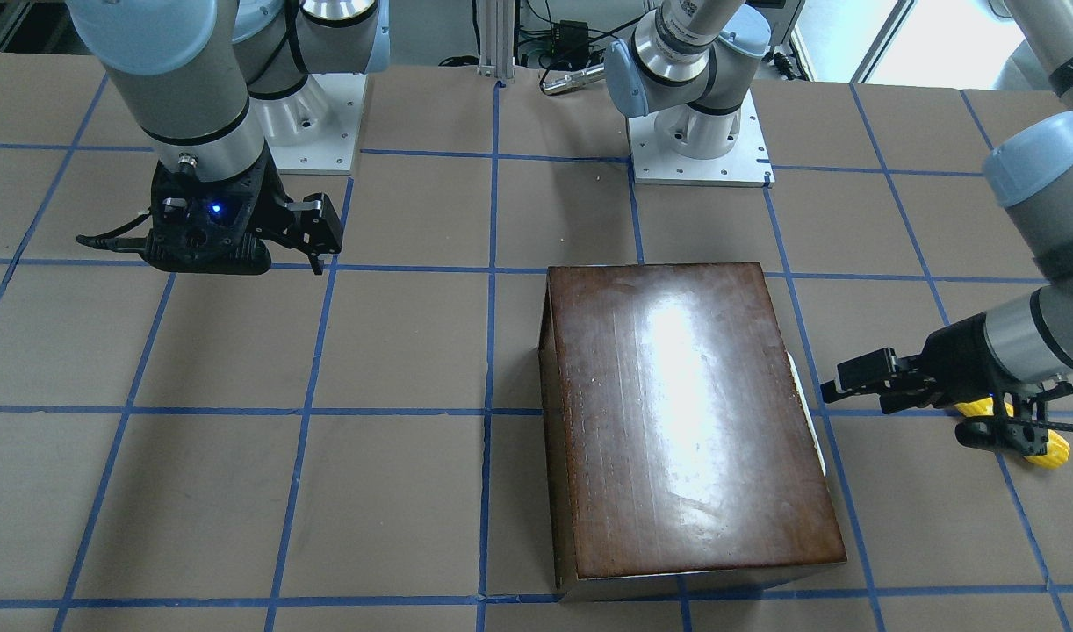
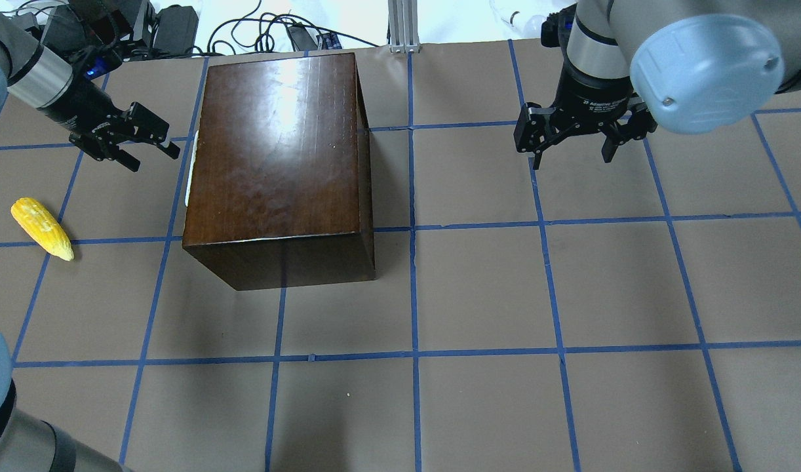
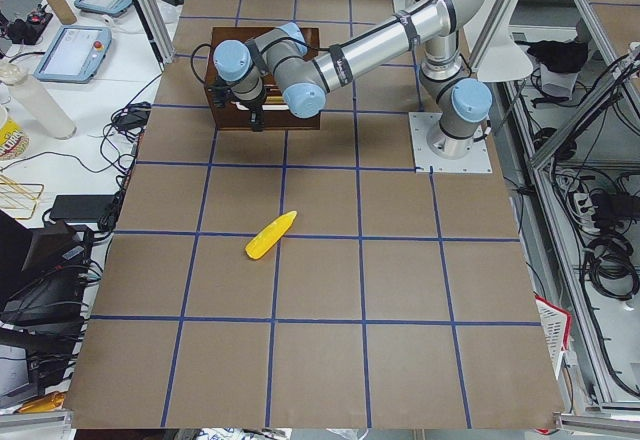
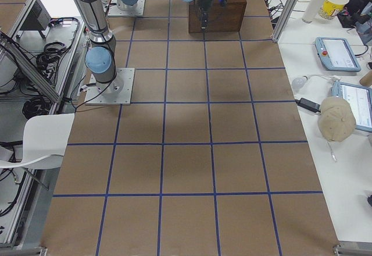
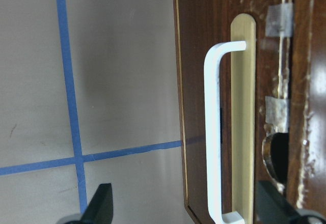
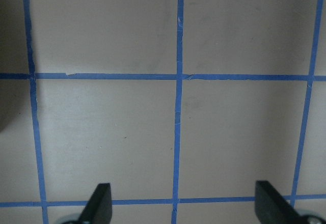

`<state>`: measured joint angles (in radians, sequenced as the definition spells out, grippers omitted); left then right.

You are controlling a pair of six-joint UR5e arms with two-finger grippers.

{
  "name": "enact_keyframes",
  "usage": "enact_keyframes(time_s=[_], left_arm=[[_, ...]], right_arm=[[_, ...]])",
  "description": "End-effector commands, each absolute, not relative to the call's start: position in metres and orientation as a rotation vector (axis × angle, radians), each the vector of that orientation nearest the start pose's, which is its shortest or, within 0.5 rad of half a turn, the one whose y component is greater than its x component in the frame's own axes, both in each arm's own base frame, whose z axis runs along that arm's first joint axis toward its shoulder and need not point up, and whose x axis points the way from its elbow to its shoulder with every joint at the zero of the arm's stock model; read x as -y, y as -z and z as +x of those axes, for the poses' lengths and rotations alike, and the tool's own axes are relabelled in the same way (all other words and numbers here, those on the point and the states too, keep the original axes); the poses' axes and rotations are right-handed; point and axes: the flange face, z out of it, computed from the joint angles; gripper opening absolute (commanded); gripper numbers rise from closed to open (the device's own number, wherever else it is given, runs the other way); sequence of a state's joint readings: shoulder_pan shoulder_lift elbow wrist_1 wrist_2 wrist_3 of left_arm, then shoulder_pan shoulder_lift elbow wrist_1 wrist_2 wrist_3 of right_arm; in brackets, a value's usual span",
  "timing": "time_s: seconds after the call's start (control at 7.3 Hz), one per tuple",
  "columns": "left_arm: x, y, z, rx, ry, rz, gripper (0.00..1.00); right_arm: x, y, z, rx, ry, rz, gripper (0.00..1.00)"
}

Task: Open drawer and put corn inside
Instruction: 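Align the left gripper with the white handle and close on it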

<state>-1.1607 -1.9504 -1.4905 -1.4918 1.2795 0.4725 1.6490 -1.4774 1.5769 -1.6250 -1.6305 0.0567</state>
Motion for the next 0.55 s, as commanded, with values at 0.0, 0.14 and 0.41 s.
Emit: enact_keyframes(time_s=[0.0,0.14,0.41], left_arm=[[0.629,-0.311,0.094,-3.518,-0.138,0.059,1.0],[0.633,-0.307,0.092,-3.535,-0.117,0.069,1.0],[0.636,-0.296,0.093,-3.547,-0.122,0.108,1.0]], right_arm=[[0.513,-0.443,0.168,-3.203,-0.067,-0.037,1.0],[0.513,-0.444,0.168,-3.203,-0.062,-0.036,1.0],[0.513,-0.444,0.168,-3.203,-0.062,-0.036,1.0]])
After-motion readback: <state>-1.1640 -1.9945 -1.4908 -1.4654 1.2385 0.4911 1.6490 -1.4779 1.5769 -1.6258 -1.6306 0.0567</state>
